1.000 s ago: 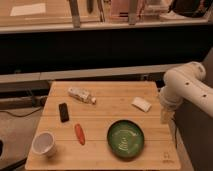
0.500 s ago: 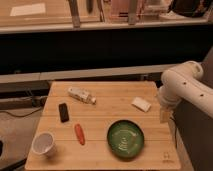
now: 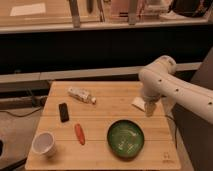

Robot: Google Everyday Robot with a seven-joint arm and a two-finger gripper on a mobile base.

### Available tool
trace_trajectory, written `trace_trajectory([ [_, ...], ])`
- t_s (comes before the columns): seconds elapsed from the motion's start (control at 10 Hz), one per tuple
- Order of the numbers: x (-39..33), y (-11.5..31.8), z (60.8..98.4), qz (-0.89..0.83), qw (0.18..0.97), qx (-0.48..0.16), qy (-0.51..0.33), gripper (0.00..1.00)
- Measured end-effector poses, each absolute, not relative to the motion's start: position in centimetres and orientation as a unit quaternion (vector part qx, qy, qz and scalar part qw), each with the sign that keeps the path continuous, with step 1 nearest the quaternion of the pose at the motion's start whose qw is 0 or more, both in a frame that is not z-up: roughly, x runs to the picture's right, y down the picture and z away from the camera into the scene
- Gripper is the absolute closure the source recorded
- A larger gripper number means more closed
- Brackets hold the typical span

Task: Push the eraser across the table

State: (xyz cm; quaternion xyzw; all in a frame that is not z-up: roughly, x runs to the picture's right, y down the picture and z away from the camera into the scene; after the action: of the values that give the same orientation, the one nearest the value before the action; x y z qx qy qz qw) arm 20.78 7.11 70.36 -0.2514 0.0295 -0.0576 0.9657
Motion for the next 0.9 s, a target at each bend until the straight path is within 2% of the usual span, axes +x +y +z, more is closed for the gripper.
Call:
trace_trajectory([
  [0.9,11.1,5.2,73.5,-0.149,0.962,-0.229,0.016,0.20],
])
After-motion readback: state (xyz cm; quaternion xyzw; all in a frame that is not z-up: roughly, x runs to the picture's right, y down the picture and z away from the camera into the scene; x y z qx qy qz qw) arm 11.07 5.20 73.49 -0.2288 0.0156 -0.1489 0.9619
